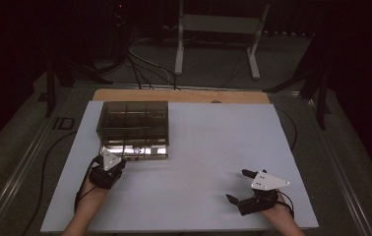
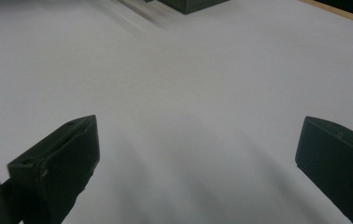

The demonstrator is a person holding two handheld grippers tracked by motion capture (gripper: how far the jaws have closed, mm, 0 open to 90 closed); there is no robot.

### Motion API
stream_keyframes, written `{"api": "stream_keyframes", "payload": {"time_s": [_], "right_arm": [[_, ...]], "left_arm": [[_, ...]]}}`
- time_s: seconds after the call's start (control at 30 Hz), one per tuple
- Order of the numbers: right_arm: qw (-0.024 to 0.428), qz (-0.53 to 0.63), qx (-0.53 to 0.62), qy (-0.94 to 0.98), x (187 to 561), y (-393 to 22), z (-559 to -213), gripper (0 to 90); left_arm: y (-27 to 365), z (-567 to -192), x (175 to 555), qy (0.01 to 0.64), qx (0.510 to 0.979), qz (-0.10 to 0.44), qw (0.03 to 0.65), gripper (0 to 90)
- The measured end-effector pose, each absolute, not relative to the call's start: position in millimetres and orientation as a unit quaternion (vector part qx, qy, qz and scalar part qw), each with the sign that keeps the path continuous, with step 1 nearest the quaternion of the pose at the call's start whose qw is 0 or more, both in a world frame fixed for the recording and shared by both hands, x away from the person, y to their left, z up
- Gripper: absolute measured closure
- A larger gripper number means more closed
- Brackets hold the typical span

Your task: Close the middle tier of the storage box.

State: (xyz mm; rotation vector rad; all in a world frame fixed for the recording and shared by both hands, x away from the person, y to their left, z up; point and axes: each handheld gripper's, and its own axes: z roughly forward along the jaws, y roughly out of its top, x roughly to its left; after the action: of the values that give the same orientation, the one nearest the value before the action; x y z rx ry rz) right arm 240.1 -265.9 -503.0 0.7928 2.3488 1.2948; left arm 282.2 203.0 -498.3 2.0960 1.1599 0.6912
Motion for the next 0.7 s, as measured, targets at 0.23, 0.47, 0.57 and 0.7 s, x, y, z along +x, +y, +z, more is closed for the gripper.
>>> {"api": "stream_keyframes", "payload": {"time_s": [0.23,0.47,0.57,0.7], "right_arm": [[0.172,0.455,0.279,0.828,240.0,-265.9,-503.2,0.1],[0.172,0.454,0.279,0.828,240.1,-265.7,-503.3,0.1],[0.172,0.455,0.279,0.828,239.9,-266.1,-503.2,0.1],[0.172,0.455,0.28,0.828,240.0,-266.2,-503.2,0.1]], "left_arm": [[204.0,-499.6,285.1,0.438,0.798,0.259,0.323,89.8],[205.0,-500.9,288.4,0.443,0.797,0.25,0.327,89.8],[205.0,-500.6,288.5,0.442,0.797,0.25,0.326,89.8],[204.5,-499.4,288.1,0.44,0.797,0.252,0.327,89.8]]}}
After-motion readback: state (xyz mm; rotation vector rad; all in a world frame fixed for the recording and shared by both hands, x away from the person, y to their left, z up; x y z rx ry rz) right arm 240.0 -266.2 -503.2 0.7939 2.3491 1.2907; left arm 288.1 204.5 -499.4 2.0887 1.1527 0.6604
